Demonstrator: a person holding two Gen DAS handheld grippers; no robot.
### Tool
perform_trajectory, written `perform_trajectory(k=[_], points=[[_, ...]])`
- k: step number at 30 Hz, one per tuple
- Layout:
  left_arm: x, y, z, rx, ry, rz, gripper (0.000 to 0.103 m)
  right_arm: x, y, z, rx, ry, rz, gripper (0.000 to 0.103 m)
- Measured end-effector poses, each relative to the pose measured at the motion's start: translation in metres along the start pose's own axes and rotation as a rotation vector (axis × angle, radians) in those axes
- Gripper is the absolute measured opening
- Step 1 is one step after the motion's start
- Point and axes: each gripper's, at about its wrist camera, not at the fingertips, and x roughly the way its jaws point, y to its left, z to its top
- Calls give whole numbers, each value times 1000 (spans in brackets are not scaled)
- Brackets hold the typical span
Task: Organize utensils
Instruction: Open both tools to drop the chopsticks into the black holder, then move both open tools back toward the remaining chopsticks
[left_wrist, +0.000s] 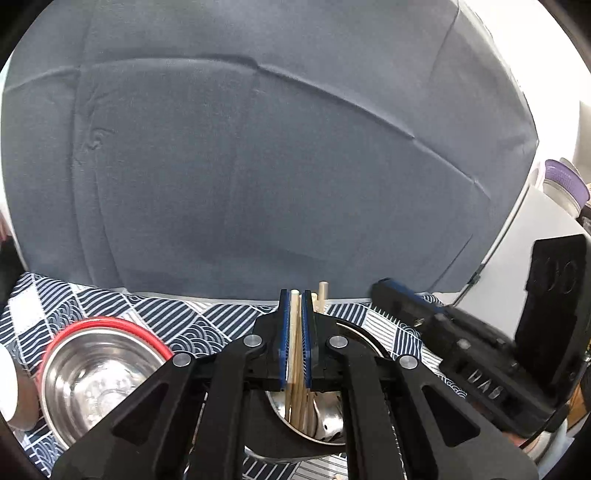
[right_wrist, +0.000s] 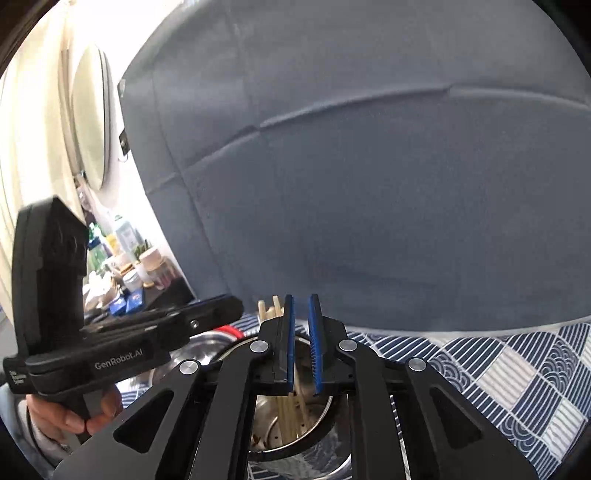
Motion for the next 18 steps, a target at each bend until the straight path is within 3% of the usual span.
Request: perform_trajectory(k=[2,4,7,11,16,18], points=[[-6,4,4,-21,-6,2,23,-9,-2,5,-1,-14,-21,11],[-15,9,6,-60,-8,8,42,-17,-2,9,5,-26,-48,37],[-24,16,6,-104,-1,12,46,-29,0,13,9,-48,-86,44],[-36,22,5,-133,35,16,68,-41,0,16,26,-36,-133,59],[-55,24,-1,-159,42,43,86,-55,1,15,43,-22,-161,85],[-62,21,-3,-150,43,54,93,-61,1,13,42,-20,-168,86]])
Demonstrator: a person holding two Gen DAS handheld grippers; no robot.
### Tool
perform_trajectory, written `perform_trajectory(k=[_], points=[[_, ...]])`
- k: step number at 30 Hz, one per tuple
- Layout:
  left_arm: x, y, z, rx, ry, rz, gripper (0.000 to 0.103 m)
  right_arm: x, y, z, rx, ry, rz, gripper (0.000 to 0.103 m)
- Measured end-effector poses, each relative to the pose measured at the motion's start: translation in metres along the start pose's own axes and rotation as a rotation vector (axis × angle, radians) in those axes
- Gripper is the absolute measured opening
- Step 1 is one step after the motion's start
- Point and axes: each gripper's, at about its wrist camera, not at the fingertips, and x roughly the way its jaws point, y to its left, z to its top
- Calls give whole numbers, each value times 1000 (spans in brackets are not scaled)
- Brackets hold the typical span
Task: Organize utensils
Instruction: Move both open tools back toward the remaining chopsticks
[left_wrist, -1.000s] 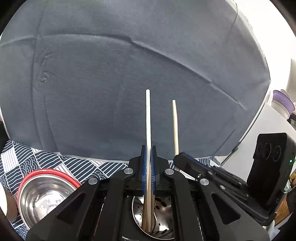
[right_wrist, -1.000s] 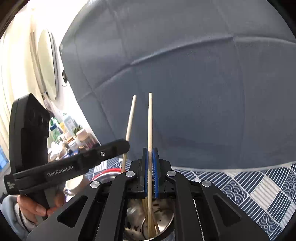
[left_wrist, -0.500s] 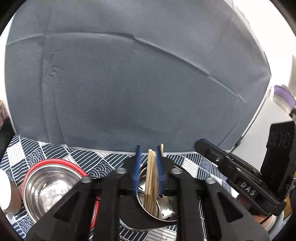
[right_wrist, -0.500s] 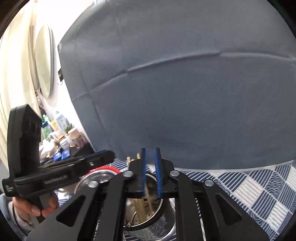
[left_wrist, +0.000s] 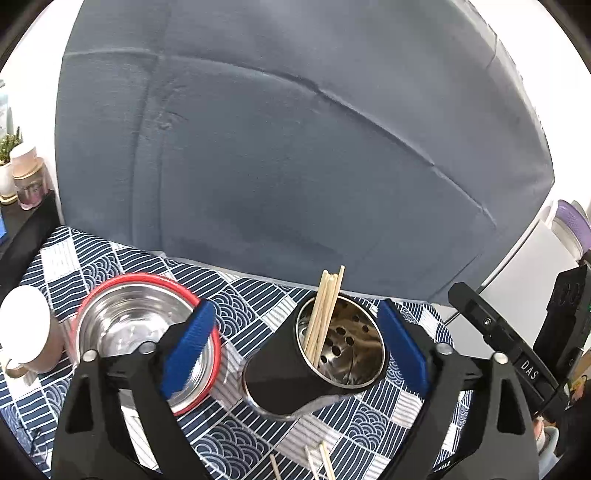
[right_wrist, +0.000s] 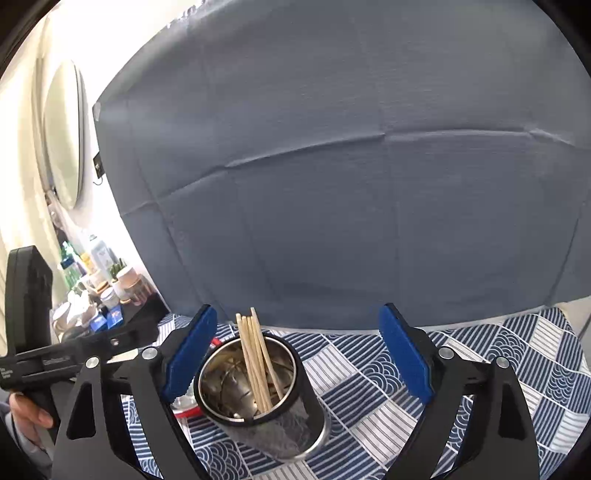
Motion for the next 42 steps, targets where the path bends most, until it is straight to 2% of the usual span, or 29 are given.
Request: perform_trajectory(k=[1,6,11,17,26,30,42], points=[[-3,-1,-2,4,5,13,98,-2,-1,-1,3,4,-4,87],[-6,-2,-14,31,61,70,97,-9,-8,-13,36,44,-40,88],[-8,3,-34,27,107,87,97,-16,-14,-33,57,86,-70,88],[-1,-1,-67,69,192,116,97,-18,-24,-65,68,167,-112,88],[21,-6,-133,180,378,154,97,-14,-47,-118,146,305,-157,88],[29,-6,-152,226,447,185,97,-11,-53,-136,183,354,-153,88],[46,-1,-191,258,561,218,97,4,-38,-181,117,497,-166,88]])
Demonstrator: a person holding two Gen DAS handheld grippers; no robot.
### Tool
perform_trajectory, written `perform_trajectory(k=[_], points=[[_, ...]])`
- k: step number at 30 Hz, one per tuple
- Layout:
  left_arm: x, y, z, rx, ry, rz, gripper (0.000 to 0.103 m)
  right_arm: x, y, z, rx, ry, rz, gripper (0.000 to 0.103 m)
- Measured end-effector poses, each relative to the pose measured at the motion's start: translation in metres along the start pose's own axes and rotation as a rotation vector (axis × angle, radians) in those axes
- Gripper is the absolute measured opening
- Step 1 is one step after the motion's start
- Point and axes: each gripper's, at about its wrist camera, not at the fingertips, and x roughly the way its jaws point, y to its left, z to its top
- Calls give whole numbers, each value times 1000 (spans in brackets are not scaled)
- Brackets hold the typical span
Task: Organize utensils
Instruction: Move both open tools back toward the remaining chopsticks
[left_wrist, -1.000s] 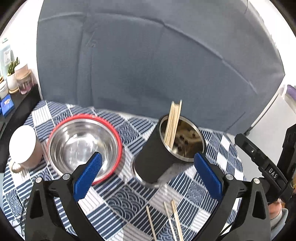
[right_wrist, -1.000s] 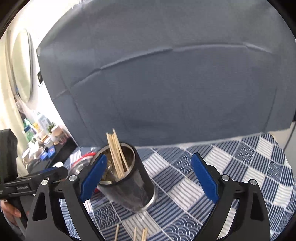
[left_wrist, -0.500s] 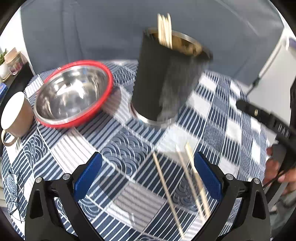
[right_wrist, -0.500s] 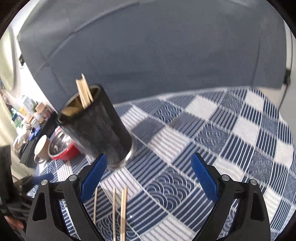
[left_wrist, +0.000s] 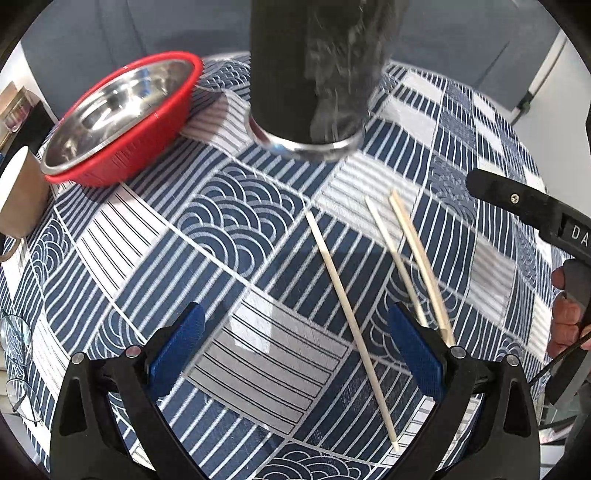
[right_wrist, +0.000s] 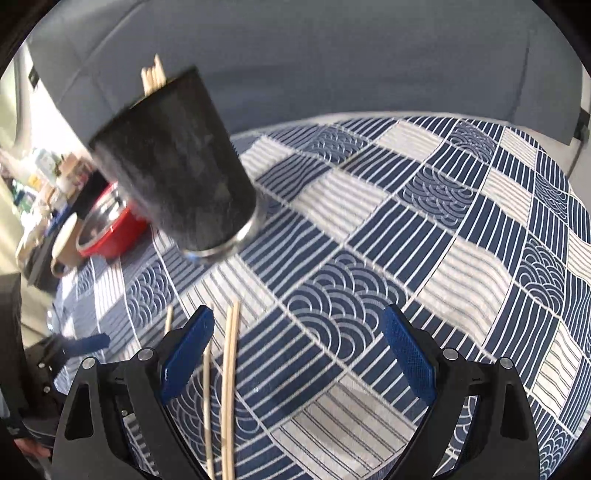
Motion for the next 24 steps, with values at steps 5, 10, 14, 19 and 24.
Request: perform_trajectory(k=[5,10,14,19,24], points=[[10,-3,-7,17,21,17,97,12,5,-13,-33,54,-30,88],[16,-3,-9,29,34,59,97,23,11,-23,-70,97,-39,88],[20,-8,-8,50,32,84,99,30,15,-26,-88,121,-58,88],[19,-10,-12,62,0,79,99,36,21,-28,-143,131,-100,91],[15,-7,-17,70,-17,74,99,39,24,-30,-172,121,-104,95]])
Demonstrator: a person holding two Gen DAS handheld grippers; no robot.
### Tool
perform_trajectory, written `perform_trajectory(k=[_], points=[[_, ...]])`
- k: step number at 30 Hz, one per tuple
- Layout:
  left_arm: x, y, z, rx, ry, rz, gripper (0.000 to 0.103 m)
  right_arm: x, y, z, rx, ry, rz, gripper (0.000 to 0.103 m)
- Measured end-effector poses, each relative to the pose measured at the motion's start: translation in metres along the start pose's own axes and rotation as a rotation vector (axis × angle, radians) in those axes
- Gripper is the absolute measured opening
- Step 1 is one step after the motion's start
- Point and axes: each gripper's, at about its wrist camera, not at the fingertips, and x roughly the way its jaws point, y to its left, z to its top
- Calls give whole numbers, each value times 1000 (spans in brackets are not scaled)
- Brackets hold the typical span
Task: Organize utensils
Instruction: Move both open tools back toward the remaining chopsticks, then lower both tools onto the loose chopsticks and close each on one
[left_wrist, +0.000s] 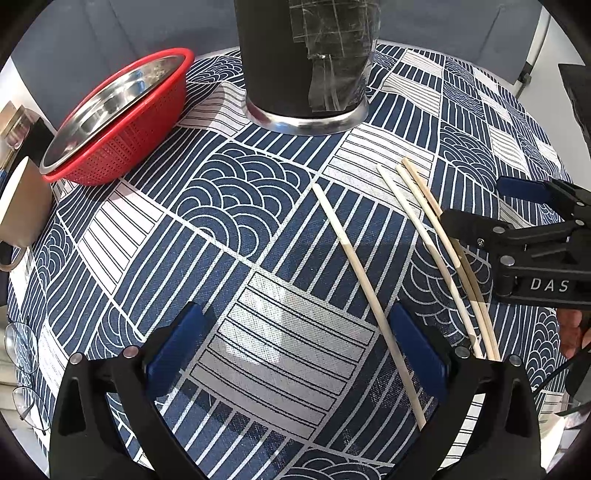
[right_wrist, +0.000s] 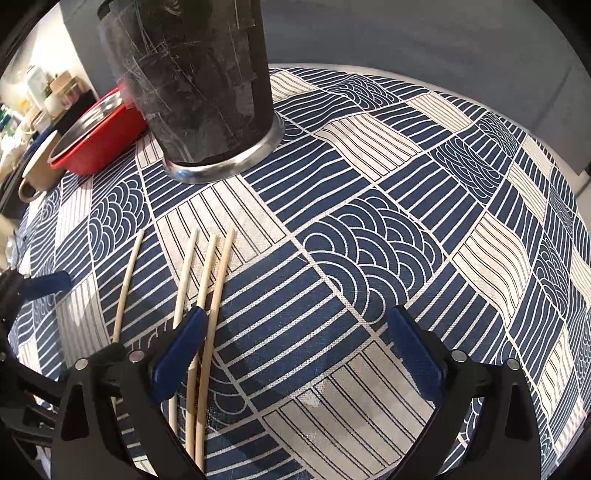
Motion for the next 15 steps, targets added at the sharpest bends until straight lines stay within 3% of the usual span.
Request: perform_trajectory(k=[15], points=[[1,6,3,30,36,-11,99,2,-11,-3,-35,48,-18,95]])
